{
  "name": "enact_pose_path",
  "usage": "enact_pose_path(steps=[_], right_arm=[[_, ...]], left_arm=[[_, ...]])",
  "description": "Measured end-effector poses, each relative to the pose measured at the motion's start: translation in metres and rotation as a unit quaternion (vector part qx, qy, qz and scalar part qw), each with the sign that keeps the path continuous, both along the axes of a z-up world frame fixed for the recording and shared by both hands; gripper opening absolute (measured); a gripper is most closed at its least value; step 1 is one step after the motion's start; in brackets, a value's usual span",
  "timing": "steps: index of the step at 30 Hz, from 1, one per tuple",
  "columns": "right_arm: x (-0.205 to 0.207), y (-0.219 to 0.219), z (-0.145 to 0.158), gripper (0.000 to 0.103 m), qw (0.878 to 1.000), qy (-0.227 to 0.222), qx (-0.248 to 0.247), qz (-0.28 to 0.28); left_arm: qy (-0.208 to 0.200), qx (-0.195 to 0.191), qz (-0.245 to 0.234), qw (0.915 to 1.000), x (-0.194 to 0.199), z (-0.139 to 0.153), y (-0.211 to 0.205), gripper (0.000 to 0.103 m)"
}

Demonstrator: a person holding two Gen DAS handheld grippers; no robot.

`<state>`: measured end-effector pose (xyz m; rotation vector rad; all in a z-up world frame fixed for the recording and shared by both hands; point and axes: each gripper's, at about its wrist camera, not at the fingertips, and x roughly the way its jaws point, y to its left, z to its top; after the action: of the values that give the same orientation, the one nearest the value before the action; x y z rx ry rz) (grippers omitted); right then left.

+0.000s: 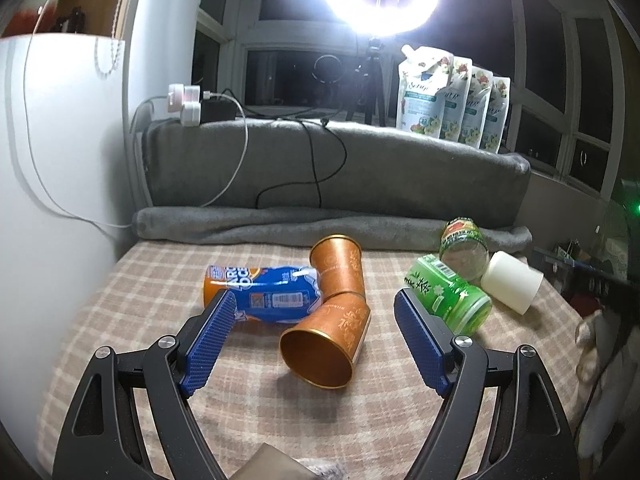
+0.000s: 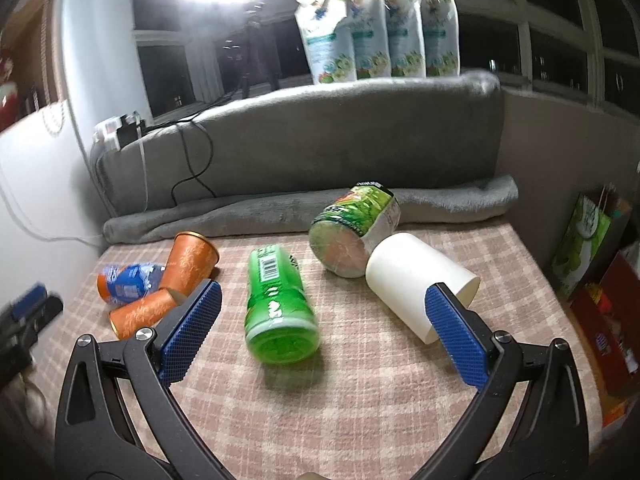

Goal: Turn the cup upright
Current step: 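Move the right gripper onto the green grapefruit-tea cup and close it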

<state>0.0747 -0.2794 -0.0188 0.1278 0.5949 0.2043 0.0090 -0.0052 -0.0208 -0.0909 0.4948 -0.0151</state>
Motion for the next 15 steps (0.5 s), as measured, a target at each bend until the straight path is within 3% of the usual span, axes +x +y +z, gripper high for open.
enact_pose_path(steps=[6, 10, 15], right_arm=[[0.052, -0.027, 0.001, 0.103, 0.996, 0.061, 0.062, -0.008], [0.098, -0.046, -0.001, 0.103, 0.986, 0.116, 0.122, -0.018], [0.149, -0.05, -0.01, 0.103, 0.973, 0.182, 0.135, -0.036]], left_arm=[[0.038, -0.025, -0.009, 0.9989, 0.006, -0.011, 0.011, 0.082], [0.067, -0.053, -0.014, 0.9962, 0.01, -0.02, 0.019, 0.082], [0.082, -0.066, -0.004, 0.9945, 0.012, -0.027, 0.028, 0.082]])
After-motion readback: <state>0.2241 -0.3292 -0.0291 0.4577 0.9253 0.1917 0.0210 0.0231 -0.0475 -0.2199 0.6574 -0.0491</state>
